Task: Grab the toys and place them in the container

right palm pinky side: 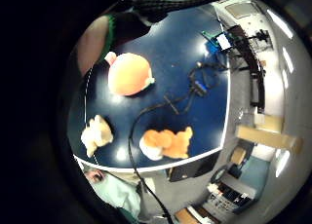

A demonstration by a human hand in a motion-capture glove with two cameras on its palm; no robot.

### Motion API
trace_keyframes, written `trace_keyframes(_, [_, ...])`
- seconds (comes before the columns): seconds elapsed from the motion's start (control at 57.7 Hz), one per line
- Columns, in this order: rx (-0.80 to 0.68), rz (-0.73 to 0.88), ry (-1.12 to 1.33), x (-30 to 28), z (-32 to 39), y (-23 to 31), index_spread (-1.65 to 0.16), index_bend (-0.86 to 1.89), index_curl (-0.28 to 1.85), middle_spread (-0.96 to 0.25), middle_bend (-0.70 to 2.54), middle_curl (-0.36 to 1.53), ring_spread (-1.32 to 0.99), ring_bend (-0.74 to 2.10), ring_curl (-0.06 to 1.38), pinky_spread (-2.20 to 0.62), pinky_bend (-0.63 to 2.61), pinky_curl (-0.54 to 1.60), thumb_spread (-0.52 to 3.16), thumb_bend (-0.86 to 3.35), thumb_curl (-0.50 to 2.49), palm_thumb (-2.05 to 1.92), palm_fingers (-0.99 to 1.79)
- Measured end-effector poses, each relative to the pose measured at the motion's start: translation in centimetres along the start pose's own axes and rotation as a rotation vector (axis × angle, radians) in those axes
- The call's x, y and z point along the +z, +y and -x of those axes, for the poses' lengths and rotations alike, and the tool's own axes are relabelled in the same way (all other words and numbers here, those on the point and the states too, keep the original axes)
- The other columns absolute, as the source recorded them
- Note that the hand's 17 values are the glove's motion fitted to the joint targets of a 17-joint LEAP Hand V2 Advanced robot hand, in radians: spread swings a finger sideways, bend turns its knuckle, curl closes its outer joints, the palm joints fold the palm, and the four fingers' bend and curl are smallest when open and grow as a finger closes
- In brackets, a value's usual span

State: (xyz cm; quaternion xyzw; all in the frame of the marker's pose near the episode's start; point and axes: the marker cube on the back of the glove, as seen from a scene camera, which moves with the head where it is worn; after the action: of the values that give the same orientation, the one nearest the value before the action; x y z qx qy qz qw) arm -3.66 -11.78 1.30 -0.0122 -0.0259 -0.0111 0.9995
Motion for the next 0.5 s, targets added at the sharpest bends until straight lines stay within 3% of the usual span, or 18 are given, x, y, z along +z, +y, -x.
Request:
trace_keyframes(0.191, [0.084,0.163,-0.096,7.4,-1.7,-5.9,-0.23,0.1,0.16,-0.02,0.16,0.21,-0.02,0.32,0.18,0.02,0.85,0.32,1.33,0.01,0.26,0.13,-0.15])
trace_keyframes(0.295, [0.122,0.205,-0.107,11.6,-0.8,-6.0,-0.25,0.12,0.17,-0.01,0.12,0.21,0.0,0.22,0.18,0.03,0.9,0.34,1.31,0.0,0.28,0.15,-0.22])
trace_keyframes(0.399, [0.154,0.116,-0.092,13.3,-1.1,-6.8,-0.28,0.12,0.18,-0.01,0.08,0.19,0.02,0.21,0.19,0.05,1.03,0.37,1.26,0.0,0.3,0.2,-0.17])
trace_keyframes(0.503, [0.159,0.031,-0.082,13.7,-1.1,-6.7,-0.3,0.14,0.18,-0.04,0.14,0.18,0.01,0.51,0.25,0.02,1.06,0.37,1.27,0.07,0.34,0.37,0.15])
